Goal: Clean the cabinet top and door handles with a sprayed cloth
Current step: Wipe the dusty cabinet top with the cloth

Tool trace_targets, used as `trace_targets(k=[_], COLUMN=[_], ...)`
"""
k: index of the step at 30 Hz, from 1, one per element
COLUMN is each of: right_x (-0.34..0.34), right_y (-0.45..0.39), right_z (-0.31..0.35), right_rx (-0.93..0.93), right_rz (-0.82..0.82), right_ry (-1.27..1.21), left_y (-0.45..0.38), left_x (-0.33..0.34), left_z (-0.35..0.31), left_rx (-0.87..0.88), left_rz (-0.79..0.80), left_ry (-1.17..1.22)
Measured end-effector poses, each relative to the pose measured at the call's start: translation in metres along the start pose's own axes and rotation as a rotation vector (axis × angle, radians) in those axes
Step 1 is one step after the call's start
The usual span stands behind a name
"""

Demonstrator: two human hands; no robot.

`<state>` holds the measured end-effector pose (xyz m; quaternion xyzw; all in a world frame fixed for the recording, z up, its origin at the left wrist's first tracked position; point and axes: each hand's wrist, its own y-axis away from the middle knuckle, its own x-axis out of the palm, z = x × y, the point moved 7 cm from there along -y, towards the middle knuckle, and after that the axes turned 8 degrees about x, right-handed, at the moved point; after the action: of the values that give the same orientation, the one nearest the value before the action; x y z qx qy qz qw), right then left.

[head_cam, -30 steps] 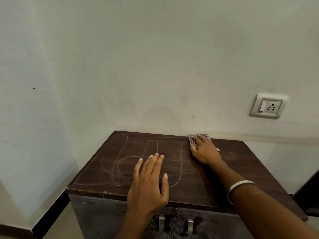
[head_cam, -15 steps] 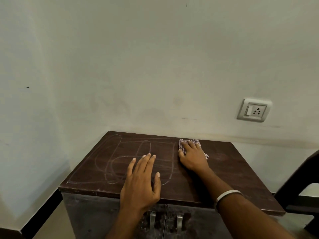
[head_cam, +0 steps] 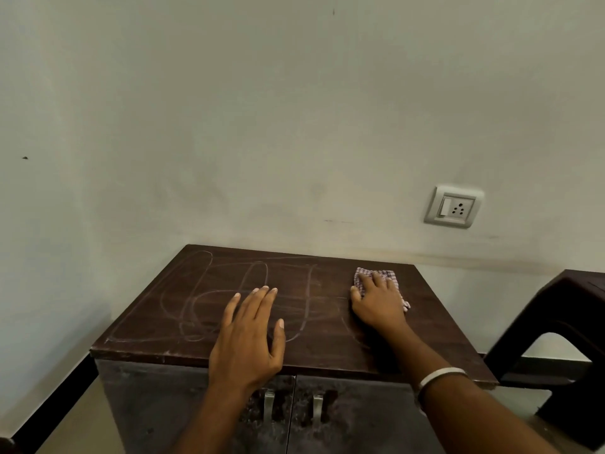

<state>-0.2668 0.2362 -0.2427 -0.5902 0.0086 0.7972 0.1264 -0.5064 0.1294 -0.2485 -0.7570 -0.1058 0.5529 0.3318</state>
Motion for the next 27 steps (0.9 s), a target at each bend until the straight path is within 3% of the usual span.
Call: trace_targets(k=[8,18,27], right_x=[0.008,-0.013,0.008], right_y=[0.035,0.023,0.07], right_z=[0.043,-0.038,0.044], right_rx=[-0.178,0.052,-0.146], right_rz=[0.045,-0.018,0.002], right_ry=[-0.07,-0.017,-0.06], left_y=[0.001,0.001,0.001], left_x=[-0.004,-0.002,-0.003], left_z=[-0.001,-0.002,-0.002], left_rx=[-0.007,-0.006,-0.015], left_rz=[-0.001,0.008,0.018], left_ry=[-0.009,-0.012,-0.035])
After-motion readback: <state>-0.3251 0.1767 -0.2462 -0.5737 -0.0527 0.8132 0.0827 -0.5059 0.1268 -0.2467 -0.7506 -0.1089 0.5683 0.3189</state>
